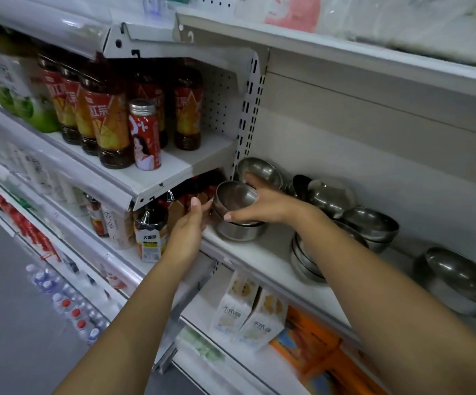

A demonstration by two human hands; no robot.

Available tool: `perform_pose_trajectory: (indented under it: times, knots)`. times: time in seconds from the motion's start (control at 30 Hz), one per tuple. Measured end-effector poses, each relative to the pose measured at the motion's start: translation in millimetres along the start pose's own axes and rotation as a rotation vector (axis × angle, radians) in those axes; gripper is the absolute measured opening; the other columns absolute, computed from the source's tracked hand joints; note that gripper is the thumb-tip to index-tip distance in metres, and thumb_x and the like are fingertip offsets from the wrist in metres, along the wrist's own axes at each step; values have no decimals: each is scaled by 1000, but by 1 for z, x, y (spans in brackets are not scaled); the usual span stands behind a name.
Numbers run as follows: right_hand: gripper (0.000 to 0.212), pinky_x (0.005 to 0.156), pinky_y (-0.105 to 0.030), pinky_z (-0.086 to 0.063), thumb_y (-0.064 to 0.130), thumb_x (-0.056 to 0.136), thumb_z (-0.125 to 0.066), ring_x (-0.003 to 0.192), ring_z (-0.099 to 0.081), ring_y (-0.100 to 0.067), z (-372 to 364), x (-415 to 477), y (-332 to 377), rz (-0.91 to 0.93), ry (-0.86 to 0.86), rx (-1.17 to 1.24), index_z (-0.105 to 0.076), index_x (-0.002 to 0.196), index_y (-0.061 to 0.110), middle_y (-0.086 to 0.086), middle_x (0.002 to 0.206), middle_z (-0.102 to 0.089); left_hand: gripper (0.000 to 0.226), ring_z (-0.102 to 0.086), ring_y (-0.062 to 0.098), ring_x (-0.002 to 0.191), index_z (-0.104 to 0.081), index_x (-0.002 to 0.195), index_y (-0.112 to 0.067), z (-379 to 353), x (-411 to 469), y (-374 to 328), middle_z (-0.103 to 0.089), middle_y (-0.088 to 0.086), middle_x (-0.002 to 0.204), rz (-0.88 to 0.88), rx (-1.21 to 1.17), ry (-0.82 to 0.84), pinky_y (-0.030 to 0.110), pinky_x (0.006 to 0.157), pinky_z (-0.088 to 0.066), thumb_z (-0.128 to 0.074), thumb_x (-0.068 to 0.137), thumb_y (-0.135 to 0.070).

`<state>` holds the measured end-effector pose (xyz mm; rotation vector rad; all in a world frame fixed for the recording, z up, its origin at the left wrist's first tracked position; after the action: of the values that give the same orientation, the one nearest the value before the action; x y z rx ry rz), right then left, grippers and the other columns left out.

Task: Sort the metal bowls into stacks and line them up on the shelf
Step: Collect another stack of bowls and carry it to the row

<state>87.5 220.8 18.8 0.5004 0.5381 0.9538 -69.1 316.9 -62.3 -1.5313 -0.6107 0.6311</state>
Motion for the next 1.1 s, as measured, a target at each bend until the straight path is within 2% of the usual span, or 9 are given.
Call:
perform_pose_trajectory:
  times: [0.17,0.27,0.47,0.6,0.73,0.83,0.93,1.03,1.1]
  knots:
    - [133,122,-33,-20,64,63,-83,154,-13,-16,-5,8,-7,-4,25,-36,2,161,35,10,169,-8,82,-53,14,132,-56,143,-26,-1,-1,0,-61,-6,136,1,25,-11,26,106,-34,-23,86,-74]
    - [136,123,-34,-19,61,64,-84,155,-11,-17,-4,10,-4,-4,72,-60,11,159,39,10,170,-3,81,-53,15,132,-57,142,-29,-2,-2,-2,-60,-5,139,1,37,-19,29,108,-34,-22,86,-76]
    - [141,124,-44,-21,69,53,-87,155,-11,-21,-3,18,-2,17,141,-120,9,155,49,6,170,-6,81,-52,17,135,-57,141,-33,0,-2,-2,-60,-1,143,38,51,-7,32,111,-34,-23,85,-81]
    - [124,120,-40,-30,52,64,-90,148,-26,-19,0,18,-1,67,100,-24,-6,156,47,6,163,-23,82,-54,13,129,-56,143,-31,-1,-6,-4,-62,-5,138,36,68,-4,30,107,-33,-21,87,-78]
    - [111,110,-29,-33,47,69,-90,140,-33,-11,10,9,3,119,25,137,-19,154,44,10,159,-31,84,-54,14,132,-56,143,-31,0,-8,-4,-63,-5,138,47,81,-20,31,107,-34,-23,86,-82]
    - [111,116,-38,-36,55,61,-91,142,-36,-10,21,-4,8,166,-68,177,-25,149,50,17,155,-35,67,-54,17,130,-56,143,-29,-3,-9,-7,-63,-7,135,41,75,-78,35,109,-37,-34,96,-71]
    - [102,115,-42,-40,57,60,-91,137,-43,-8,33,-27,10,201,-154,249,-32,142,55,22,148,-43,42,-59,15,119,-61,136,-27,-10,-13,-15,-64,-13,116,0,119,-159,30,97,-41,-52,101,-49]
    - [91,111,-38,-41,59,66,-87,136,-43,-9,43,-61,2,179,-265,322,-34,140,59,23,146,-44,35,-59,-1,97,-64,130,-24,-17,-13,-15,-60,-24,97,9,116,-193,18,81,-41,-65,97,-38]
    - [85,110,-38,-42,63,68,-83,136,-44,-11,46,-84,-11,119,-368,366,-35,138,64,19,150,-43,35,-58,-3,95,-63,129,-26,-22,-14,-15,-59,-26,94,17,97,-194,19,82,-40,-69,95,-35]
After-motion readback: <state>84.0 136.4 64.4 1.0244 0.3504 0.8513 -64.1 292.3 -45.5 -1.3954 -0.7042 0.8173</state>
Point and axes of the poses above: each hand's wrist, its own x-axis towards the middle knuckle, its own z-axis out of the back of the hand, y = z × x, the point moved 3 cm from there along x, towards the middle knuckle
